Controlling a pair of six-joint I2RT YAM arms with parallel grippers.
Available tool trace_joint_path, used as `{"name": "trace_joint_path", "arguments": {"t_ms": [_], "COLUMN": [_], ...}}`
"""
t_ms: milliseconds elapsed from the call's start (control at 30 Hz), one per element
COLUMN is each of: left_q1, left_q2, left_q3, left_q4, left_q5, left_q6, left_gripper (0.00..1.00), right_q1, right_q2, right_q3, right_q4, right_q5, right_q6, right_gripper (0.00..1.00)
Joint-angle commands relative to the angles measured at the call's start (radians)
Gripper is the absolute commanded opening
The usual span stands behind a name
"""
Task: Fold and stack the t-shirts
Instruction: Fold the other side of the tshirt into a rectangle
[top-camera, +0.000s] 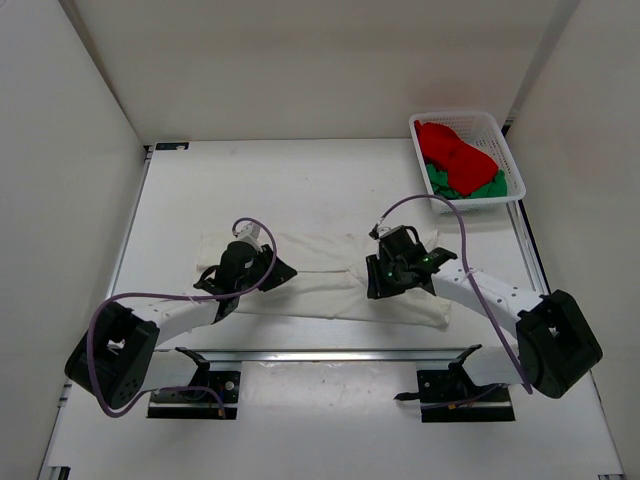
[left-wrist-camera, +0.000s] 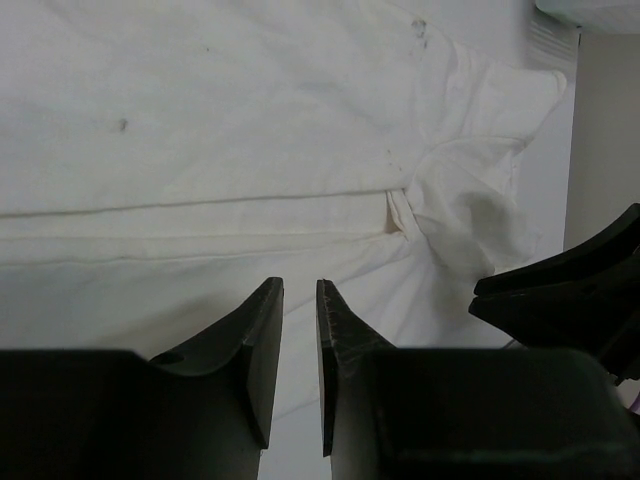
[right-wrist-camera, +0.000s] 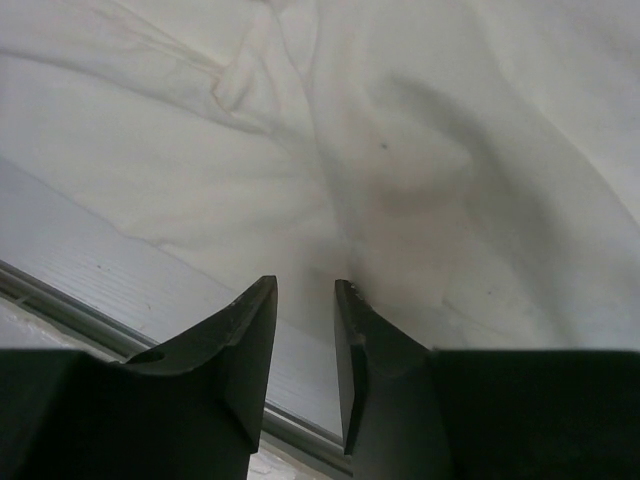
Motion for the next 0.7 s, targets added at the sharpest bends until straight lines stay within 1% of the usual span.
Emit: {"name": "trace_joint_path", "arguments": {"t_ms": [0, 167, 300, 467, 567, 667], "left_q1": [-0.008, 0.003, -0.013, -0.002, -0.009, -0.014], "left_q2": [-0.024, -0.017, -0.009, -0.017, -0.012, 0.0], "left_q3": [-0.006, -0.01, -0.004, -0.01, -0.013, -0.01], "left_q4": [0.034, 0.047, 0.053, 0.042, 0.054, 0.06], "left_q5": [0.007, 0.004, 0.003, 0.003, 0.0, 0.003], "left_q6": [0.006, -0.004, -0.003, 0.0, -0.006, -0.009], "left_gripper": [0.31, 0.31, 0.31, 0.31, 0.31, 0.31], "right_q1": [-0.009, -0.026, -0.055, -0.067, -0.064, -0.058], "right_q2": [0.004, 0.032, 0.067, 0.067, 0.058, 0.067], "right_q3": [-0.016, -0.05, -0.077, -0.059, -0.076, -0.091], "right_q4": [0.029, 0.067, 0.164, 0.201, 0.243, 0.286], "right_q5": [0.001, -0.001, -0.012, 0.007, -0.004, -0.013], "right_q6": [0.031, 0.045, 0.035, 0.034, 0.051, 0.08], "right_gripper": [0.28, 0.35, 0.36, 0.37, 0.35, 0.28]}}
